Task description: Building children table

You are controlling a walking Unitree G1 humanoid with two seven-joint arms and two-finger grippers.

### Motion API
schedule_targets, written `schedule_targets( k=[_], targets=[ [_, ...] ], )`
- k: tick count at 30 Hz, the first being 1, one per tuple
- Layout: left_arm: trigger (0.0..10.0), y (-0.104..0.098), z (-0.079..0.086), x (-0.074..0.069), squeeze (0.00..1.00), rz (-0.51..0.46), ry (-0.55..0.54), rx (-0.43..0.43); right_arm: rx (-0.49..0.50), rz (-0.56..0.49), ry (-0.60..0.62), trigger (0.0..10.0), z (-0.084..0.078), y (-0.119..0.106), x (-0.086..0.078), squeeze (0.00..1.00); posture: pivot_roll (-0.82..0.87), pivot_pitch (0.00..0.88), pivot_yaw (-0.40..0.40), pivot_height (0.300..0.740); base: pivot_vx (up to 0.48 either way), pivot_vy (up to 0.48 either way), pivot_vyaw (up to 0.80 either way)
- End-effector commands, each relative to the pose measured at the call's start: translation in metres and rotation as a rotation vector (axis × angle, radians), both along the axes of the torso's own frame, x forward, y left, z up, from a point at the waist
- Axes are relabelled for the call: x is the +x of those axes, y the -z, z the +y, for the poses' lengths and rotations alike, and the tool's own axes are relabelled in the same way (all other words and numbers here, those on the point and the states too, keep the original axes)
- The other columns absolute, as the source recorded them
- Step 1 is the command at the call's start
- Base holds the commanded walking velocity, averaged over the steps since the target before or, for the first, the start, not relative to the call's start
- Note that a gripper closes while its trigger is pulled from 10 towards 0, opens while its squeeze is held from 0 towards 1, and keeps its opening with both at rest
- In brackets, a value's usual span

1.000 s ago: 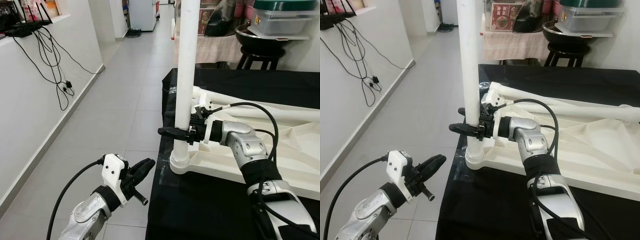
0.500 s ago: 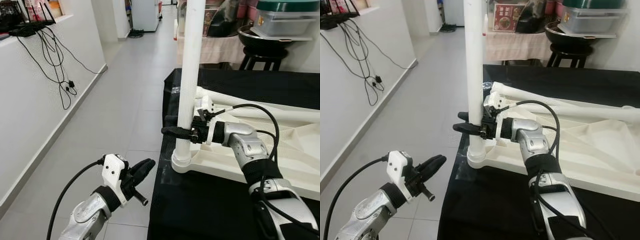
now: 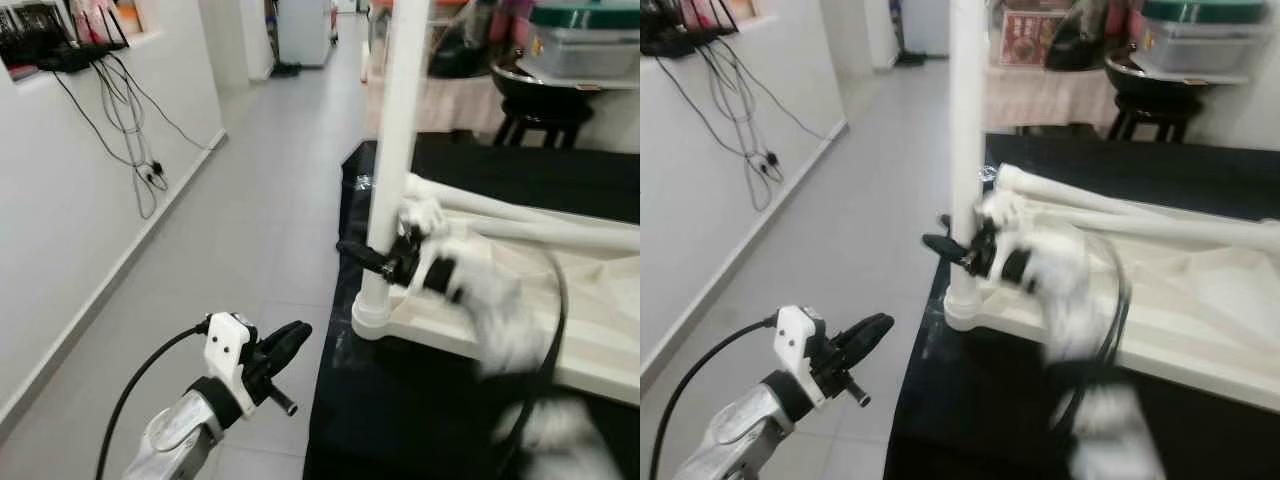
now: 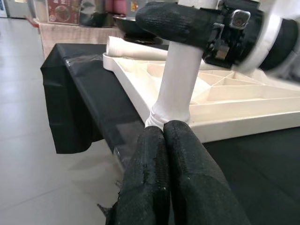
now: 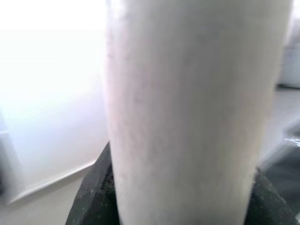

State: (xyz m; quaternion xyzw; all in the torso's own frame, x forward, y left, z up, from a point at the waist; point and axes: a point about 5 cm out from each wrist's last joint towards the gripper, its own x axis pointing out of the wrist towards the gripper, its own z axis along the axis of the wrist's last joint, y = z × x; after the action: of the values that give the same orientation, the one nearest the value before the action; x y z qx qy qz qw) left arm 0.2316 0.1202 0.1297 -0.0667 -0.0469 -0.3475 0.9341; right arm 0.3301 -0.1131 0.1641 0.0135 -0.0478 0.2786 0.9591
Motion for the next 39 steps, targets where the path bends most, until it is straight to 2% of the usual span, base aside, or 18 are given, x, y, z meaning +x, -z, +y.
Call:
schedule_targets(
  k=[1,7,8,9,10,13,14,15,17,19,21,22,23,34,35,36,37,39],
  targets=[
    [10.0,-0.001,0.003,-0.001,0.0,-0.012,-0.012,0.016,0.033,0.155,0.112,0.0,-0.01,0.035,-0.006,0.0,-0.06,0.03,0.035,0.74,0.0,0.0,0.0],
    [10.0,-0.002,0.004,0.0,0.0,-0.01,-0.005,0.01,-0.032,0.103,0.119,0.0,-0.002,0.029,-0.006,0.0,-0.04,0.046,0.025,0.74,0.0,0.0,0.0],
    [10.0,-0.002,0.005,0.0,0.0,-0.017,-0.02,0.014,-0.027,0.116,0.132,2.9,-0.004,0.029,-0.006,0.0,-0.05,0.041,0.022,0.74,0.0,0.0,0.0],
    [10.0,-0.002,0.005,0.0,0.0,-0.017,-0.02,0.014,-0.027,0.116,0.132,2.9,-0.004,0.029,-0.006,0.0,-0.05,0.041,0.022,0.74,0.0,0.0,0.0],
    [10.0,-0.003,0.004,0.0,0.0,-0.022,-0.029,0.016,0.002,0.147,0.141,10.0,-0.007,0.028,-0.006,0.0,-0.04,0.041,0.017,0.74,0.0,0.0,0.0],
    [10.0,-0.003,0.004,0.0,0.0,-0.022,-0.029,0.016,0.002,0.147,0.141,10.0,-0.007,0.028,-0.006,0.0,-0.04,0.041,0.017,0.74,0.0,0.0,0.0],
    [10.0,-0.003,0.004,0.001,0.0,-0.02,-0.027,0.015,0.019,0.141,0.072,10.0,-0.004,0.024,-0.006,1.0,-0.04,0.04,0.018,0.74,0.0,0.0,0.0],
    [10.0,-0.003,0.003,0.001,0.0,-0.019,-0.025,0.015,0.036,0.127,-0.077,10.0,0.002,0.017,-0.006,1.0,-0.03,0.038,0.018,0.74,0.0,0.0,0.0],
    [10.0,-0.003,0.003,0.001,0.0,-0.019,-0.025,0.015,0.036,0.127,-0.077,10.0,0.002,0.017,-0.006,1.0,-0.03,0.038,0.018,0.74,0.0,0.0,0.0],
    [10.0,-0.002,0.002,0.001,0.0,-0.017,-0.023,0.016,0.017,0.061,-0.316,10.0,0.005,-0.005,-0.007,1.0,-0.03,0.035,0.016,0.74,0.0,0.0,0.0],
    [10.0,-0.002,0.001,0.001,0.0,-0.016,-0.022,0.017,0.0,0.042,-0.375,10.0,0.004,-0.012,-0.007,1.0,-0.03,0.035,0.016,0.74,0.0,0.0,0.0],
    [10.0,-0.002,0.001,0.001,0.0,-0.016,-0.021,0.016,-0.036,0.019,-0.429,10.0,0.001,-0.019,-0.005,0.32,-0.03,0.031,0.015,0.74,0.0,0.0,0.0],
    [10.0,-0.002,0.001,0.001,0.0,-0.015,-0.019,0.016,-0.083,-0.005,-0.493,10.0,-0.002,-0.025,0.0,0.0,-0.03,0.029,0.014,0.74,0.0,0.0,0.0],
    [10.0,-0.001,-0.001,0.002,0.0,-0.01,-0.017,0.022,-0.103,0.048,-0.709,10.0,-0.015,-0.04,0.024,0.0,-0.01,0.022,0.009,0.74,0.0,0.0,0.0],
    [10.0,-0.001,-0.001,0.002,0.0,-0.009,-0.016,0.023,-0.103,0.065,-0.735,9.0,-0.015,-0.039,0.025,0.0,0.0,0.022,0.006,0.74,0.0,0.0,0.0],
    [10.0,-0.001,-0.001,0.002,0.0,-0.009,-0.016,0.023,-0.103,0.065,-0.735,9.0,-0.015,-0.039,0.025,0.0,0.0,0.022,0.006,0.74,0.0,0.0,0.0],
    [10.0,0.0,-0.001,0.001,0.0,-0.009,-0.015,0.023,-0.101,0.082,-0.764,0.0,-0.016,-0.038,0.025,0.0,0.0,0.023,0.005,0.74,0.0,0.0,0.0],
    [10.0,0.0,-0.001,0.001,0.0,-0.008,-0.015,0.022,-0.098,0.091,-0.781,0.0,-0.016,-0.038,0.026,0.0,0.0,0.025,0.006,0.74,0.0,0.0,0.0]
  ],
)
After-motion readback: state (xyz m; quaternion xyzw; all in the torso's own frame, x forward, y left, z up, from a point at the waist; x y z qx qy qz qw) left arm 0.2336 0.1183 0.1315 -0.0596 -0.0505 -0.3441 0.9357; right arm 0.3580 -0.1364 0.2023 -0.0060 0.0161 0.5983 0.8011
